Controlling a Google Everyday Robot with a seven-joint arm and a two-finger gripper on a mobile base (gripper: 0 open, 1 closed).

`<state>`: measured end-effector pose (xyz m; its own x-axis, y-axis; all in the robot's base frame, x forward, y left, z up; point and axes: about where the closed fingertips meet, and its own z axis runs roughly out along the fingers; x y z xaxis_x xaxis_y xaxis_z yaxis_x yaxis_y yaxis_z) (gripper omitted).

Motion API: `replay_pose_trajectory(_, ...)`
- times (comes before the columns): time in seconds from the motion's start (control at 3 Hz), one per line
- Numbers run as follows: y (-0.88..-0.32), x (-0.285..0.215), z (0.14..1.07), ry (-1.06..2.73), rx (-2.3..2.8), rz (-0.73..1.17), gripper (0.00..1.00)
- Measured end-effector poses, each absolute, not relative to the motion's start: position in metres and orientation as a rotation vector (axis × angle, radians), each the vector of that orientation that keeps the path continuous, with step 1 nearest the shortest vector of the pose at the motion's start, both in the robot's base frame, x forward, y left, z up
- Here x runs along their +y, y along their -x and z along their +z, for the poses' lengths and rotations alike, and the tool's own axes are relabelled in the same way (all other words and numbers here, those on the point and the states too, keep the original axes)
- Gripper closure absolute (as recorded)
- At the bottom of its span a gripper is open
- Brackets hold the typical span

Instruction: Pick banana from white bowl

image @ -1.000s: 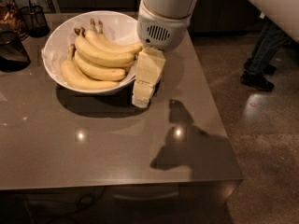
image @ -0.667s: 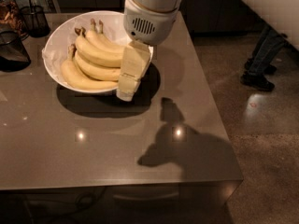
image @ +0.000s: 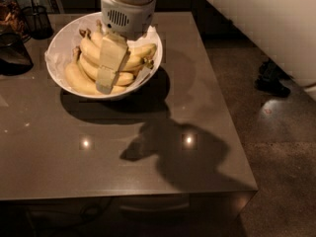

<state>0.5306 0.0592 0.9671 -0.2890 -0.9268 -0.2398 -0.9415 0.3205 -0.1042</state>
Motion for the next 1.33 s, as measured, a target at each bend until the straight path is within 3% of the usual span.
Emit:
replay_pose_trajectory(0.67,-0.568,0.073,0.96,1.619,2.415,0.106,0.22)
replay_pose_trajectory(1.33,-0.581,0.086,0.966,1.594,2.412,0.091,0.28)
